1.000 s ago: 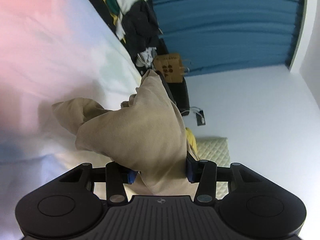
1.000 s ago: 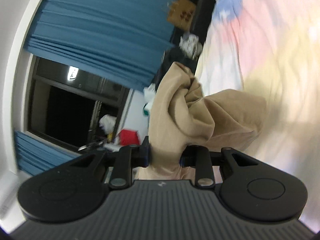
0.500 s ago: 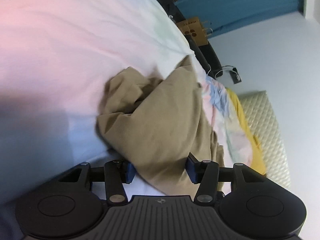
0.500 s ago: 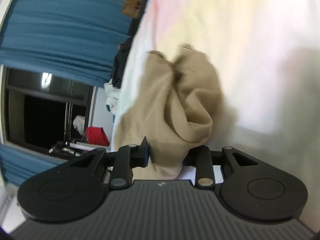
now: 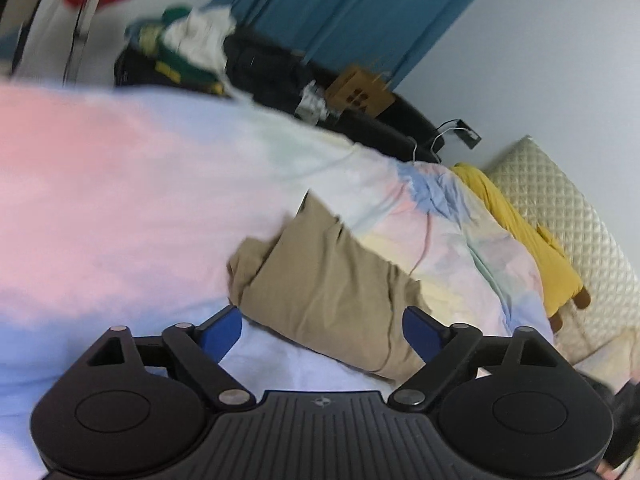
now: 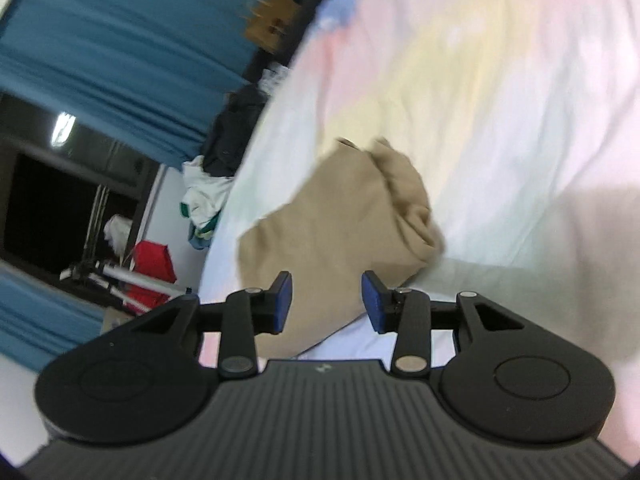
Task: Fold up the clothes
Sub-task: 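Open both grippers and withdraw from the folded shirt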
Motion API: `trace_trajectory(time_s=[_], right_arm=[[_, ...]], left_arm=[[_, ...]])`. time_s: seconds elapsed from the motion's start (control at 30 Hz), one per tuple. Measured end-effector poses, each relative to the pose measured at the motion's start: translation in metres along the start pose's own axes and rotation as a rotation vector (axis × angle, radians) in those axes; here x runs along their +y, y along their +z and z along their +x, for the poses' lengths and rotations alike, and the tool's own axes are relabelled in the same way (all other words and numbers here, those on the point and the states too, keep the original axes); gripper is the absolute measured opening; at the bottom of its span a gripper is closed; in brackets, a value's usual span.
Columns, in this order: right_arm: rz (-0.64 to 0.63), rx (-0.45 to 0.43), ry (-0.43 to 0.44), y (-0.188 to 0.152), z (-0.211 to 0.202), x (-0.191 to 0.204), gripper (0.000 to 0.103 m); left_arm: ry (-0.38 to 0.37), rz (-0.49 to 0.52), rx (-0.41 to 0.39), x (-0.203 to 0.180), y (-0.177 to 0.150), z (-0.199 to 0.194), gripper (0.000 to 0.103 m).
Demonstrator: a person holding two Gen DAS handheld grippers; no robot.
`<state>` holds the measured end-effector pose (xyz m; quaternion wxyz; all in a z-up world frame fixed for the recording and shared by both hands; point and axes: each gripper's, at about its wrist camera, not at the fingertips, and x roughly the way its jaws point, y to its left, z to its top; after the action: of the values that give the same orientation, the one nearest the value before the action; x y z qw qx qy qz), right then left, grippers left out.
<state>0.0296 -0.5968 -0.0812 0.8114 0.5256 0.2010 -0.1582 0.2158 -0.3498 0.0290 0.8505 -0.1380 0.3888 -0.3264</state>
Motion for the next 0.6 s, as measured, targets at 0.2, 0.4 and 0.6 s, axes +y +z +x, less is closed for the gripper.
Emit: trace_trajectory(time_s=[0.2,0.4,0.6], right_arm=[[-0.246,-0.059,-0.02,-0.013,-0.063,0.059,0.044],[-0.457,-0.12,0.023,-0.046,-0.118,0.095,0.081],[-0.619,-0.189,0.013,-0.084,-0.154,0.112,0.088]], left_arm=[[0.064,0.178,-0.085,-0.035,-0.009,-0.093,0.098],[0.084,0.288,-0.164,-0.061,-0.033,-0.172,0.101],[0.11,0.373,-0.199,-0.073,-0.064,-0.203,0.102]])
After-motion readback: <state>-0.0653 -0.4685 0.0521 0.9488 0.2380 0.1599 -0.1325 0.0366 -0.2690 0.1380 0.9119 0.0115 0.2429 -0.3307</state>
